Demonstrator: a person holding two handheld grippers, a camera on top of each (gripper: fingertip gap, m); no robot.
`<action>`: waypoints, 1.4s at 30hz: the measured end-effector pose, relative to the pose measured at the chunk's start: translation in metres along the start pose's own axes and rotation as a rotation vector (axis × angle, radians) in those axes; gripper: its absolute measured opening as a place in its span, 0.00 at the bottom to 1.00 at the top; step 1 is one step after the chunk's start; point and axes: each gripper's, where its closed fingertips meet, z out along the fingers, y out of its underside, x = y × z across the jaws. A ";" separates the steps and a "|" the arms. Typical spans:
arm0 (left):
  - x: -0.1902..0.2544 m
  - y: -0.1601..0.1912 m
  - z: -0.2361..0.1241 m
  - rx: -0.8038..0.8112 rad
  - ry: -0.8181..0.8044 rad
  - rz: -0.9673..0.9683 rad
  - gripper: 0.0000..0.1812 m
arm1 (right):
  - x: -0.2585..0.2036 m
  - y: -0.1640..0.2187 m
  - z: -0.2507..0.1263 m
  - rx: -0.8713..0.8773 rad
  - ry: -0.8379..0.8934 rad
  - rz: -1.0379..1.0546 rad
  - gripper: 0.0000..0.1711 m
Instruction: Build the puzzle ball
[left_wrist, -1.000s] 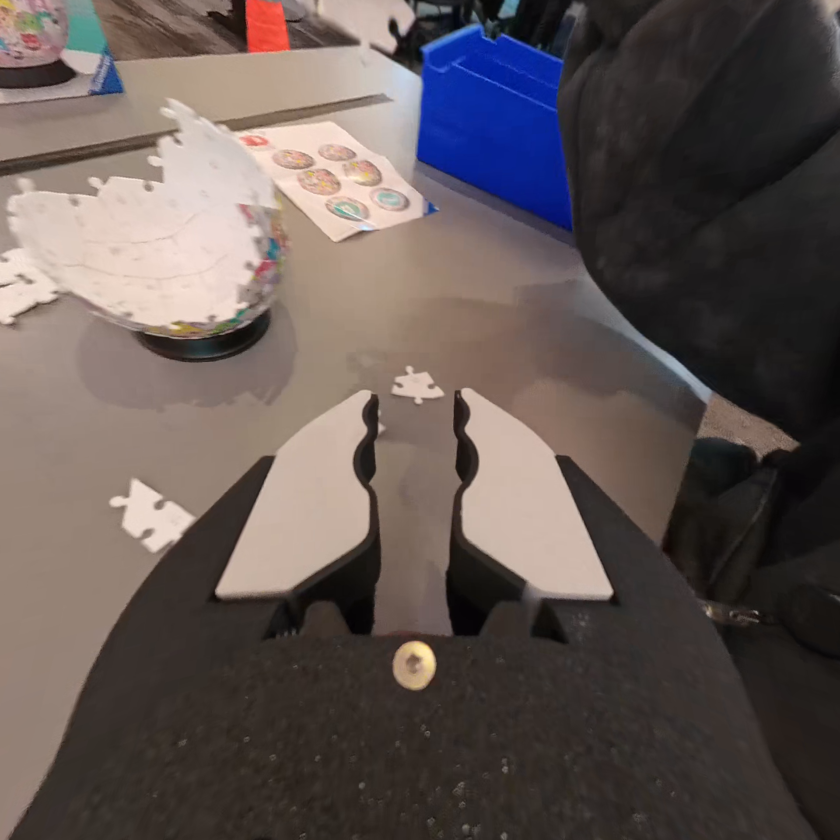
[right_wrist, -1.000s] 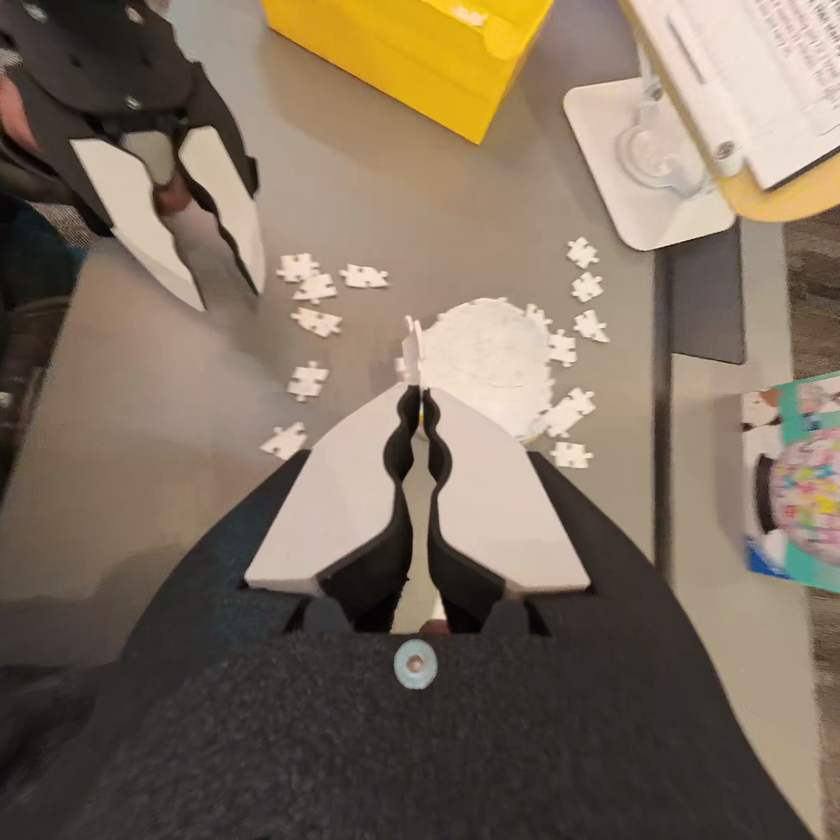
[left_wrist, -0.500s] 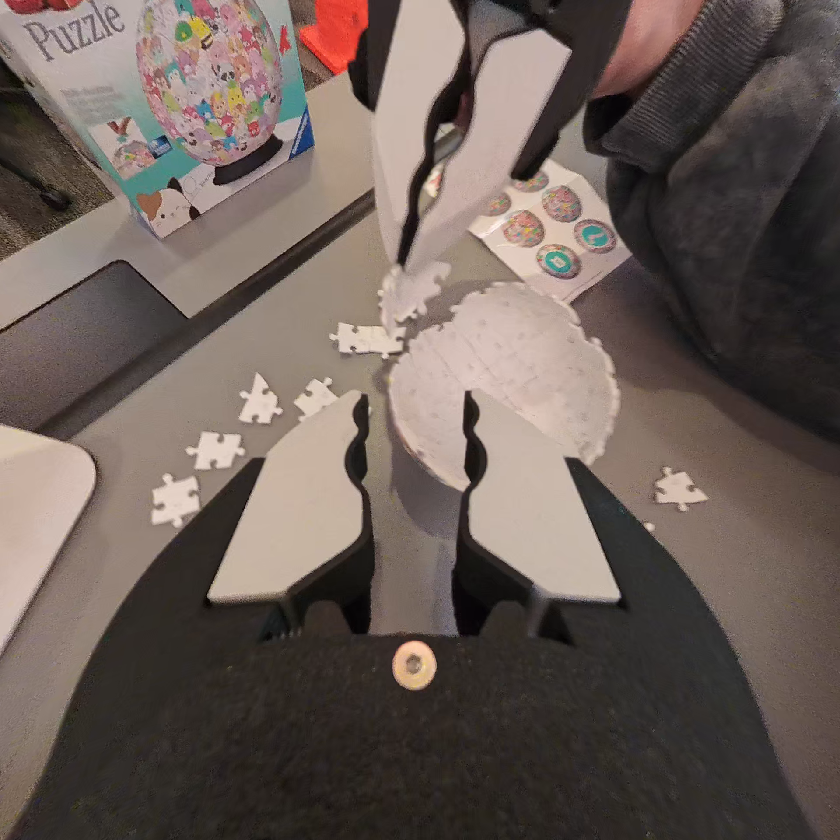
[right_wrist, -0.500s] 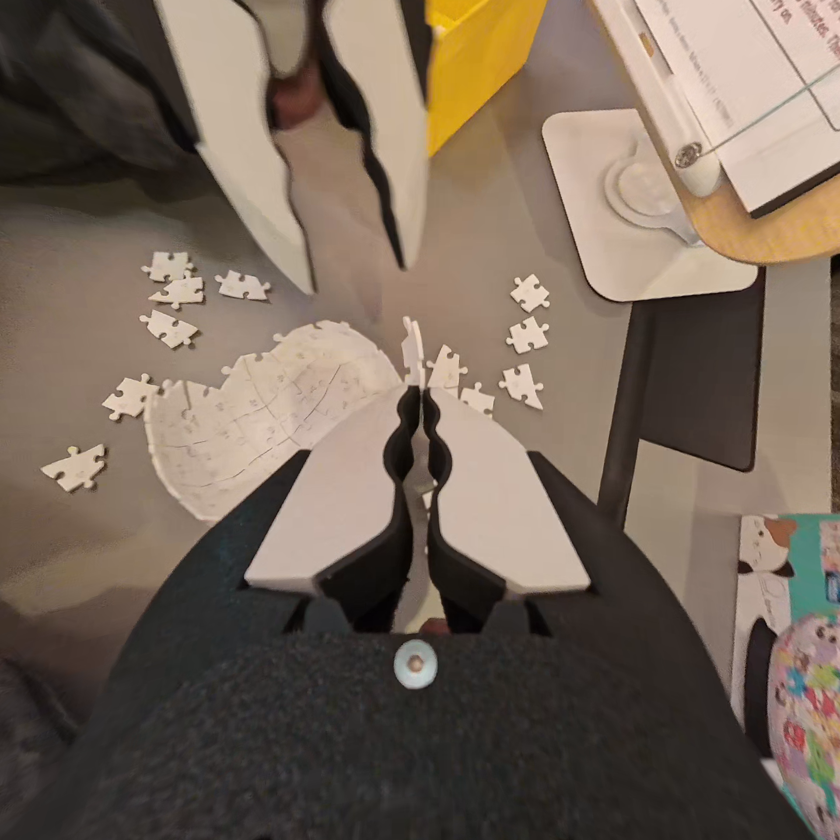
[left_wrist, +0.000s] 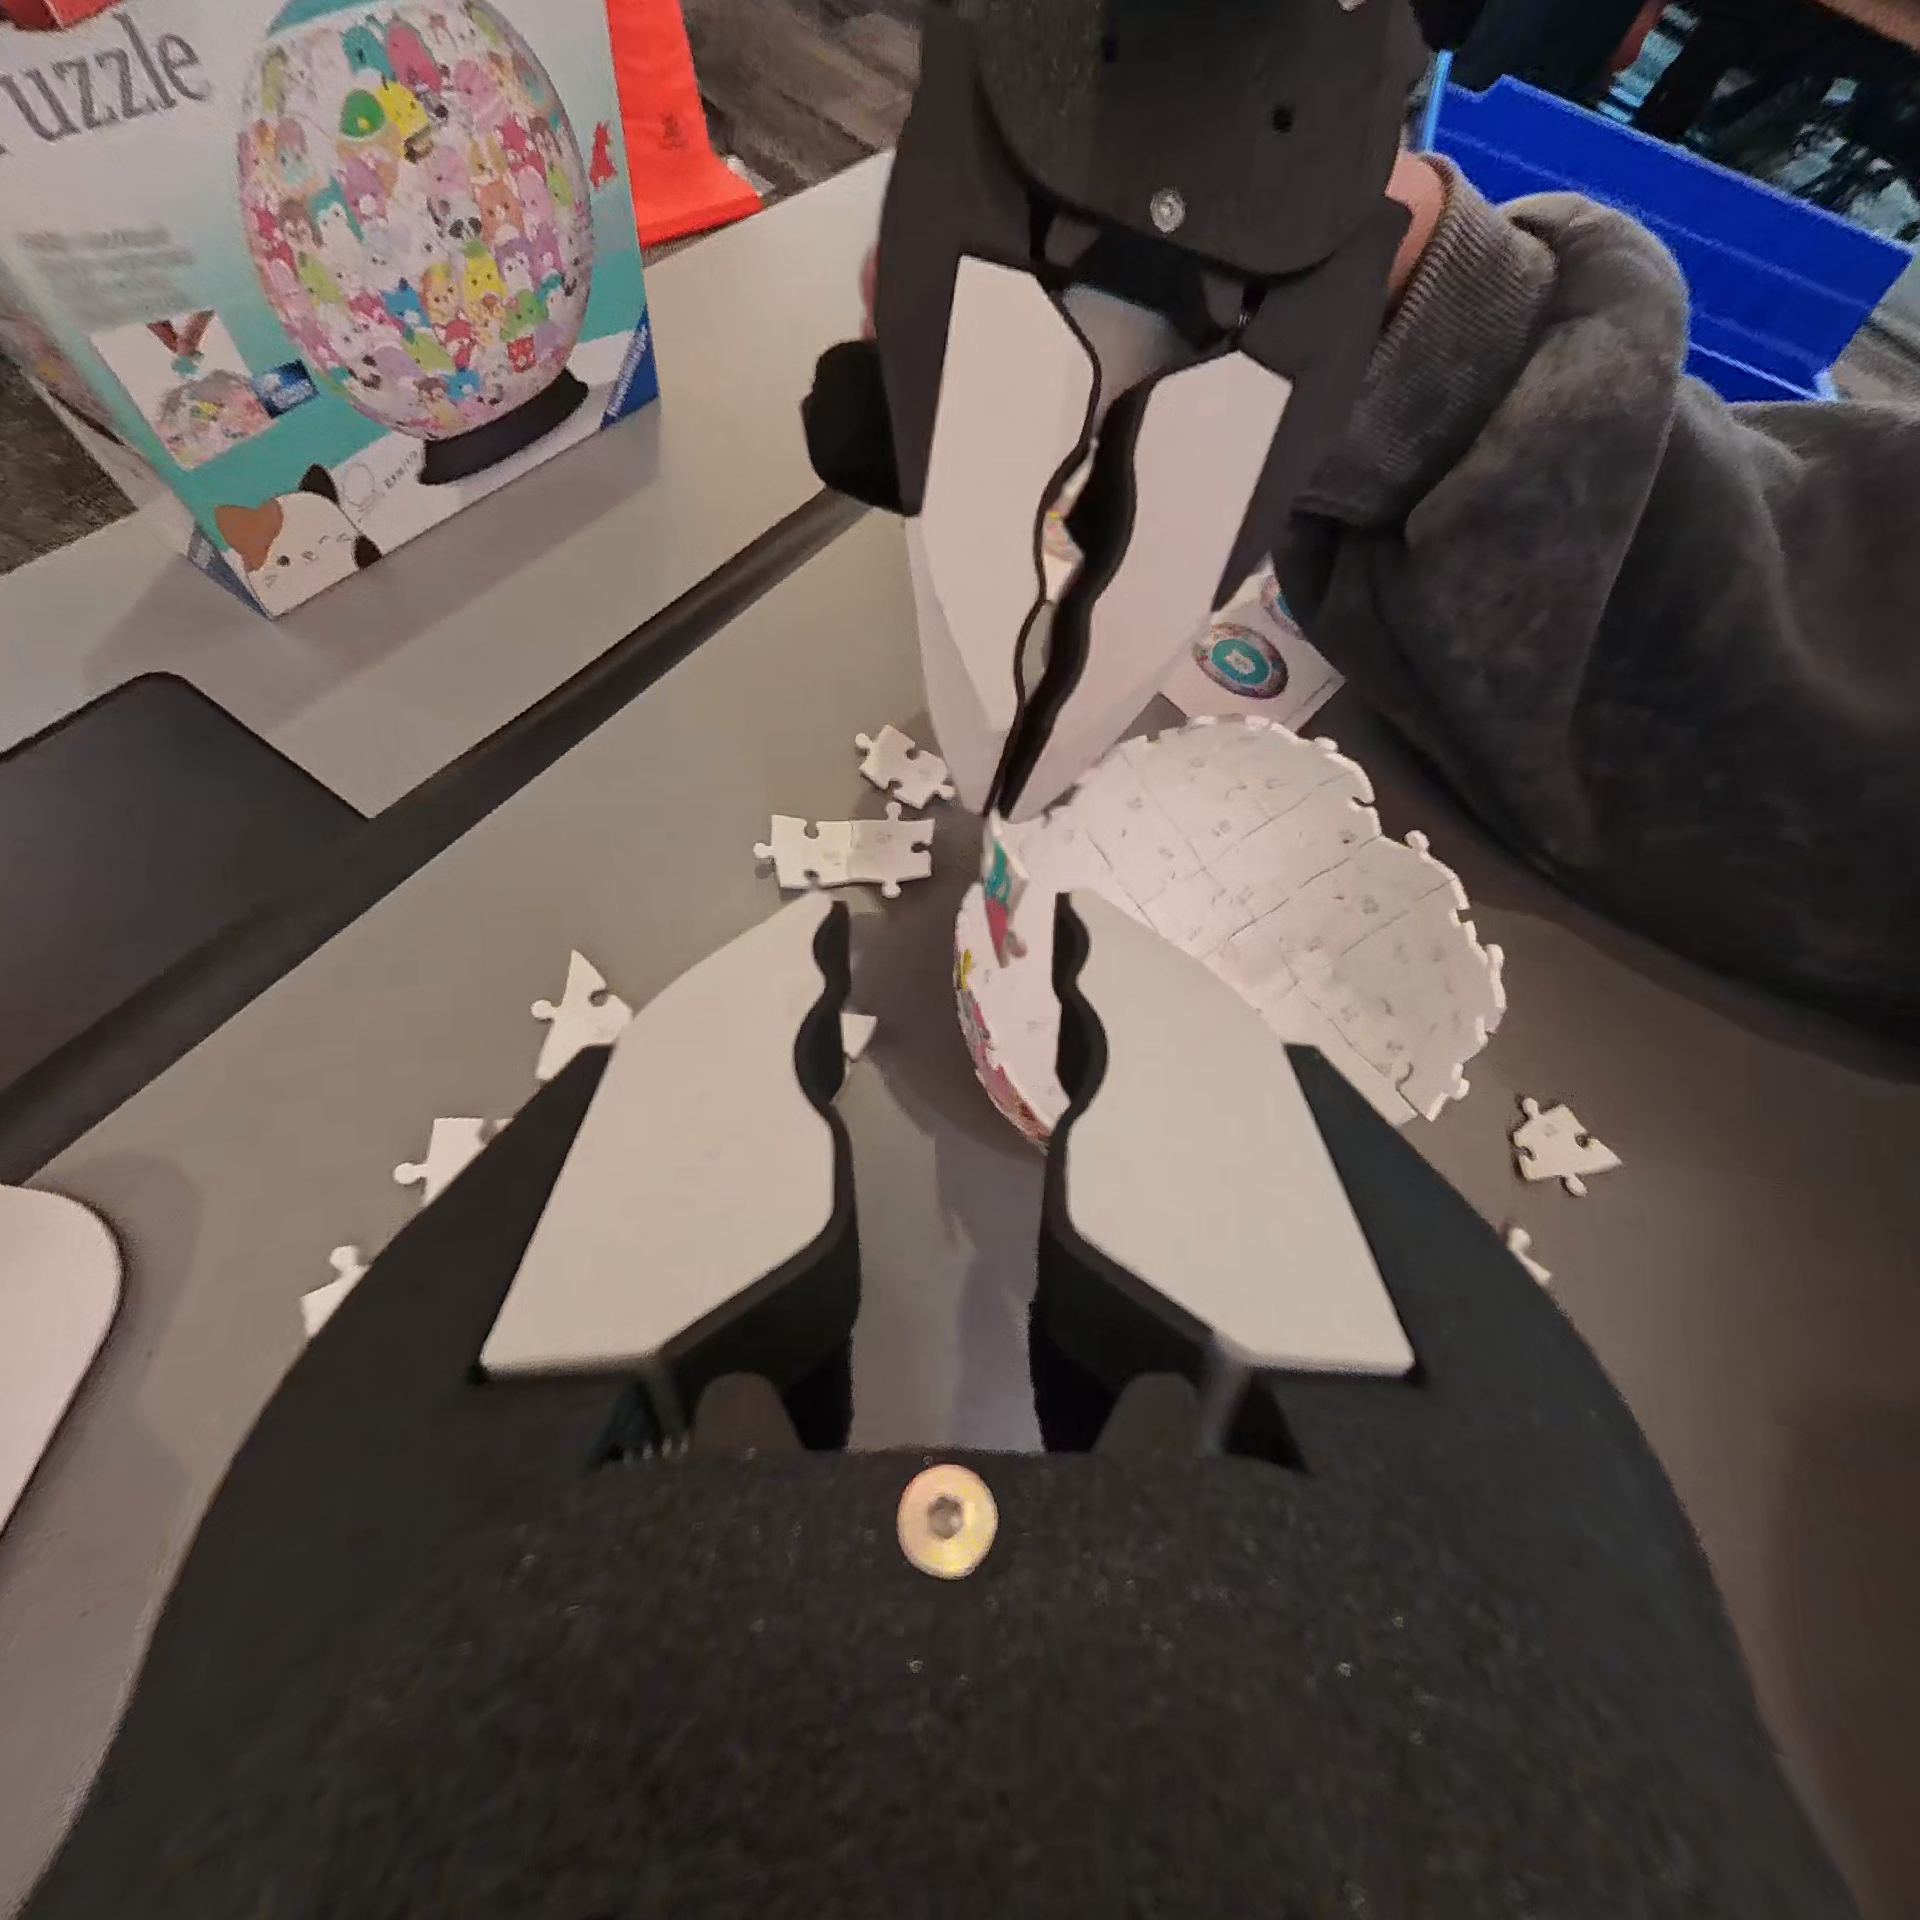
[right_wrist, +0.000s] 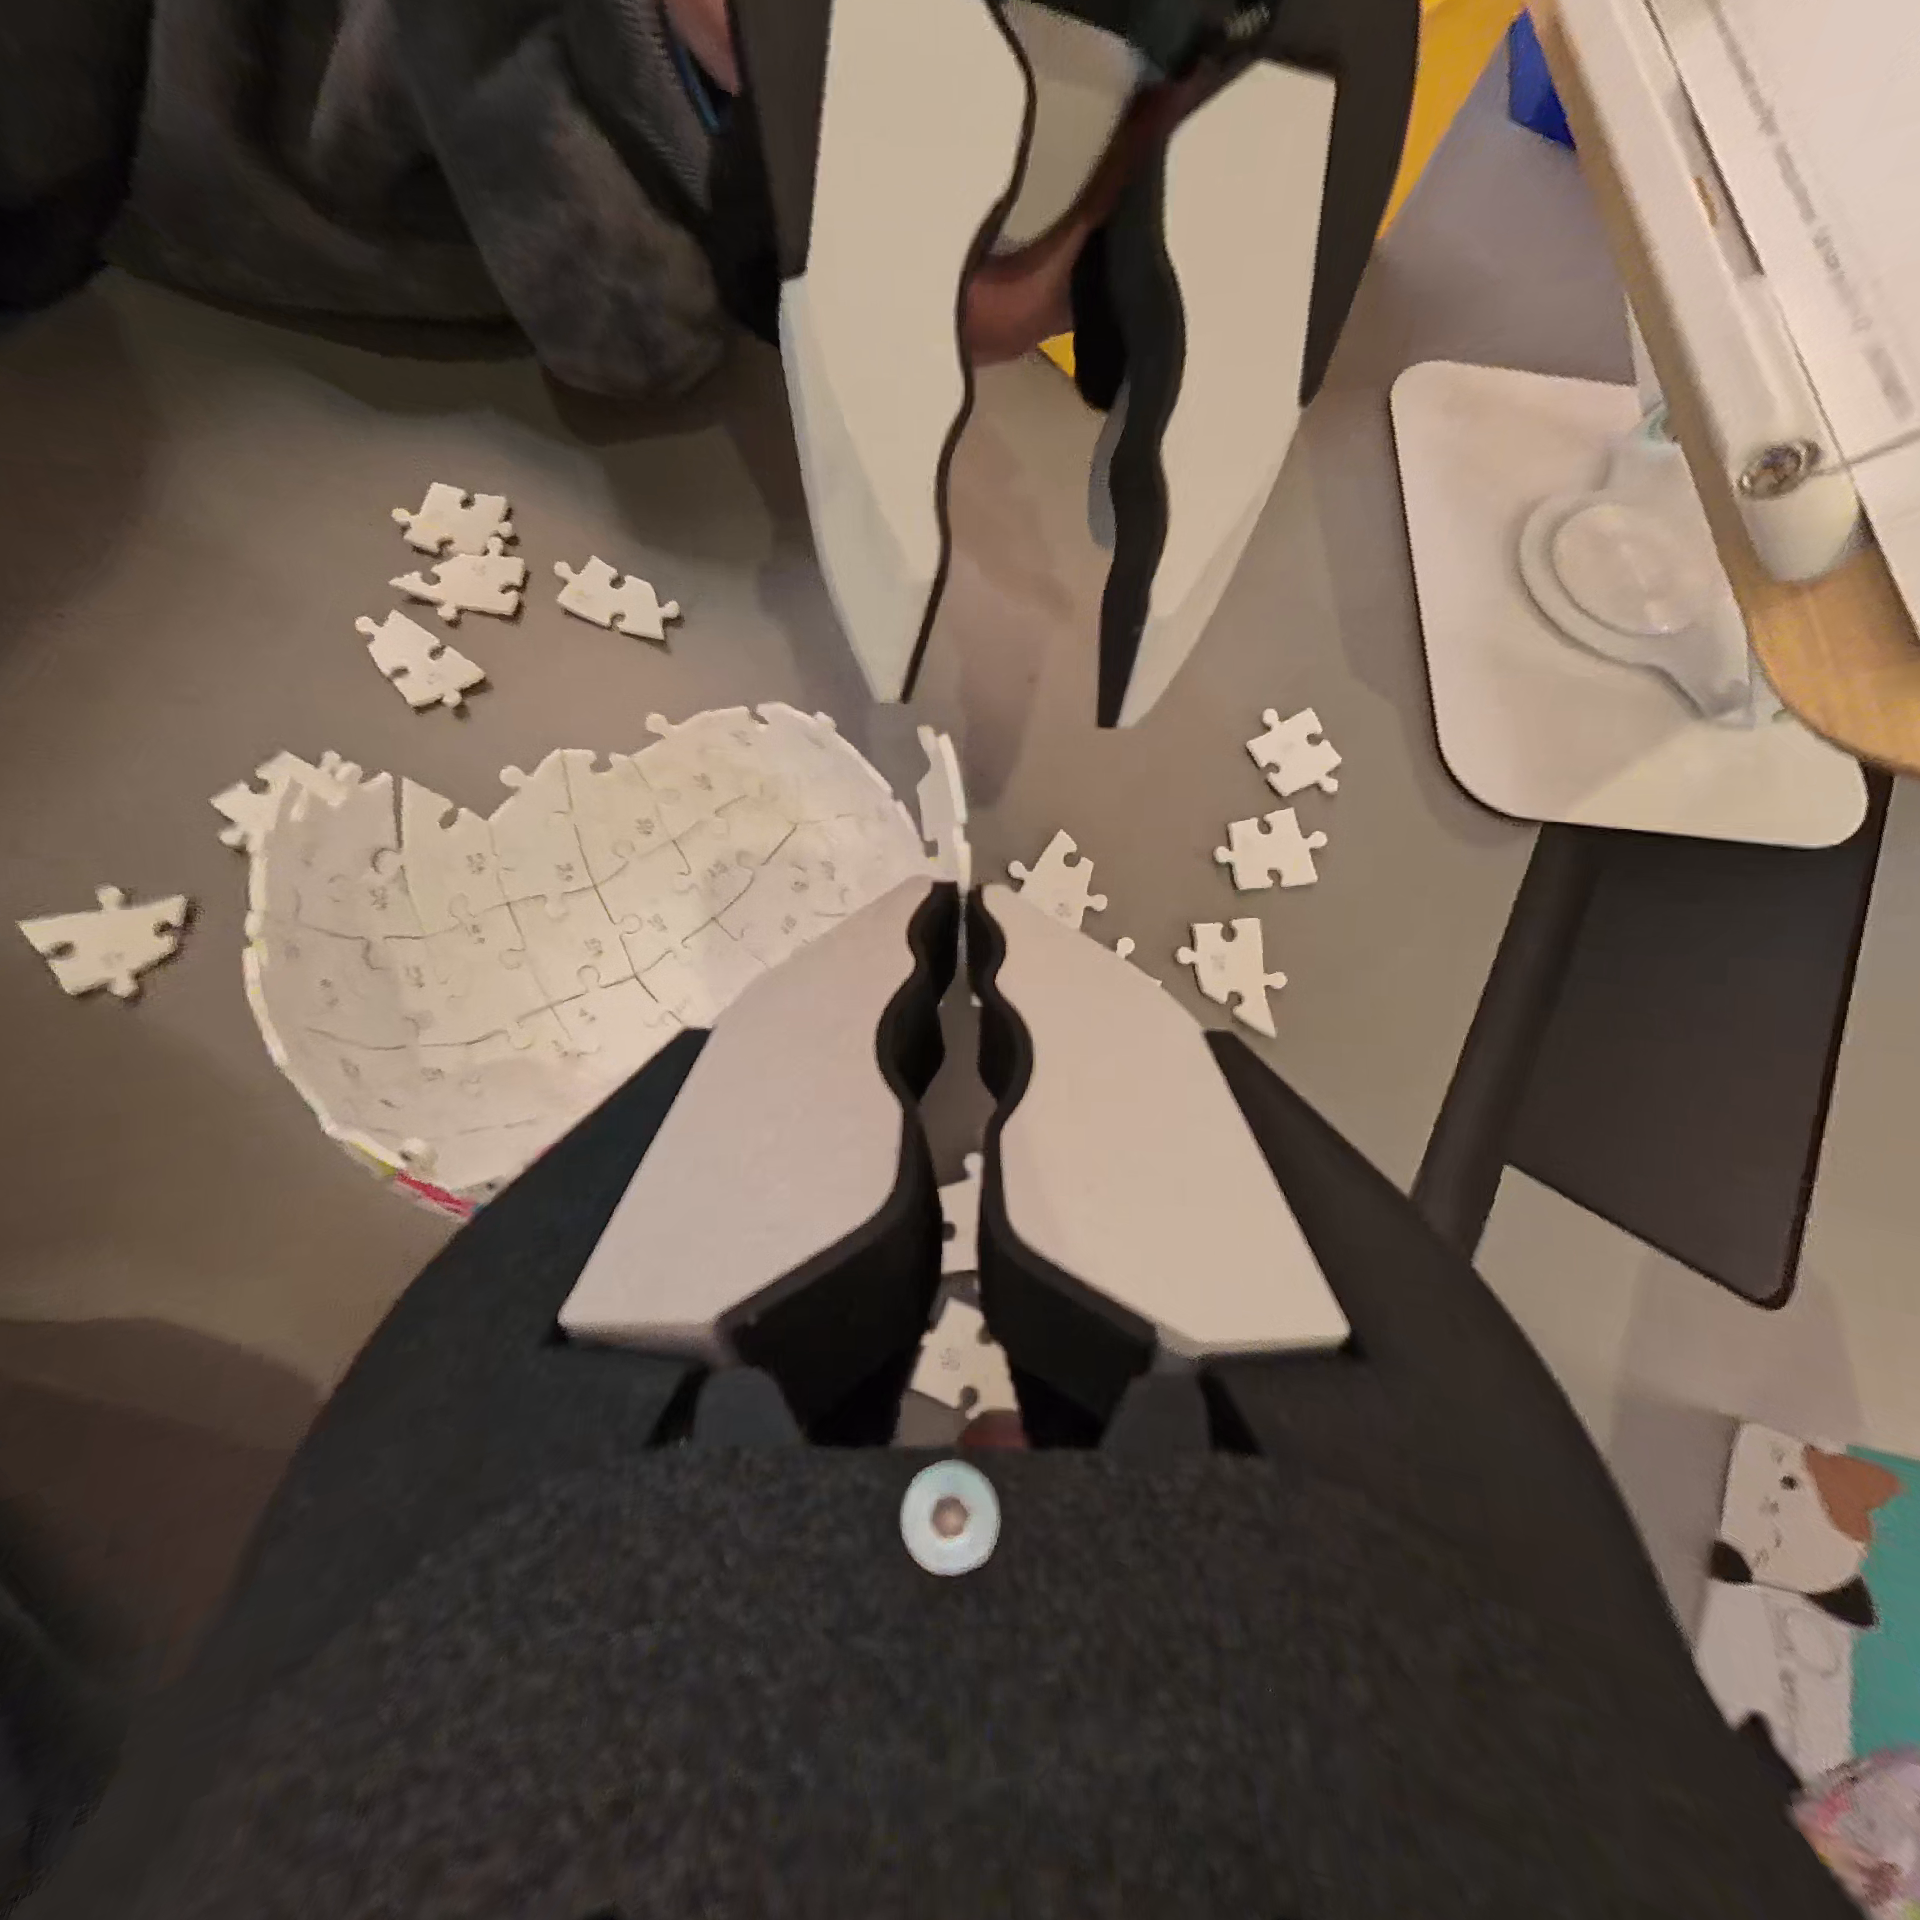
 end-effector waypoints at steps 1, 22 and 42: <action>0.002 0.005 0.002 -0.032 0.020 -0.006 0.20 | 0.002 0.001 0.001 -0.017 0.004 -0.023 0.01; -0.032 0.019 0.001 0.011 0.058 -0.204 0.28 | -0.002 0.013 0.014 -0.080 -0.004 -0.093 0.01; -0.001 0.034 0.023 -0.271 -0.179 0.077 0.15 | -0.001 0.013 0.015 -0.108 0.036 -0.140 0.01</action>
